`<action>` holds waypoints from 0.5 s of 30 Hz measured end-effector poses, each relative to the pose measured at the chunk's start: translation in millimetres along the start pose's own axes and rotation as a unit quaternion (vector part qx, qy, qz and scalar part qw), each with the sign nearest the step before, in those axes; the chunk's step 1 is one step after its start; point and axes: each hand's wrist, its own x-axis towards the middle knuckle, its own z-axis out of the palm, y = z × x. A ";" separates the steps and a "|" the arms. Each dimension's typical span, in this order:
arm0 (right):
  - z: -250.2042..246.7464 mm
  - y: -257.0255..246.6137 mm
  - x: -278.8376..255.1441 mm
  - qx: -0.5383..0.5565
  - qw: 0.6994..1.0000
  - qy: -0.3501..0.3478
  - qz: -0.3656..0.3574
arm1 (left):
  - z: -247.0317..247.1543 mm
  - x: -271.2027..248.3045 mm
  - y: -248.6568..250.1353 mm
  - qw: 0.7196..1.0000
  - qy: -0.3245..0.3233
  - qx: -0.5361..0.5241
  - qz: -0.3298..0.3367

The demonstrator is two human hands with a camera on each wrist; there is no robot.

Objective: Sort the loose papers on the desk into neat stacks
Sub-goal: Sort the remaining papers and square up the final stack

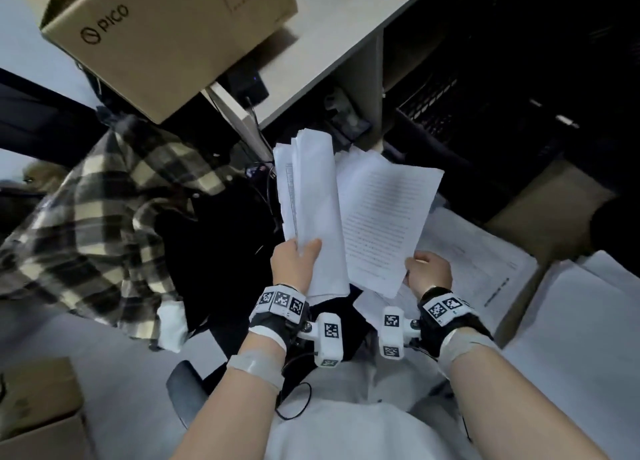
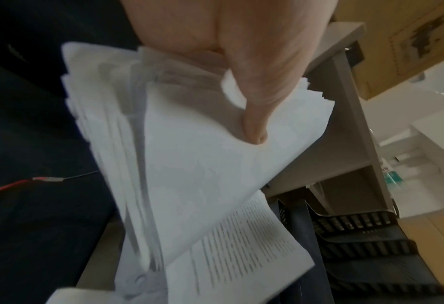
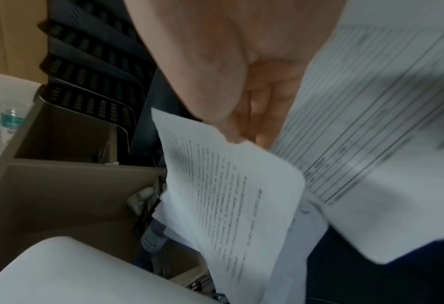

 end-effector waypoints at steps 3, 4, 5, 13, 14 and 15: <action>31.0 -22.3 -0.8 -0.030 0.997 -0.068 -0.023 | -5.1 17.3 -12.3 0.999 -0.036 -0.013 -0.003; 33.8 -29.0 -4.6 -0.040 0.996 -0.065 -0.040 | -3.3 21.7 -15.2 0.999 -0.047 -0.018 -0.010; 33.8 -35.6 -9.8 -0.027 0.996 -0.061 -0.061 | 0.6 24.1 -15.4 0.998 -0.057 -0.028 -0.015; 7.3 -45.5 -54.3 0.061 0.988 -0.070 -0.122 | 49.6 7.1 15.7 0.981 -0.140 -0.130 -0.014; -1.0 -46.7 -54.9 0.075 0.989 -0.055 -0.119 | 52.8 2.8 21.3 0.979 -0.148 -0.138 -0.013; -10.4 -48.8 -55.5 0.082 0.989 -0.047 -0.117 | 56.4 -2.4 26.8 0.977 -0.153 -0.146 -0.009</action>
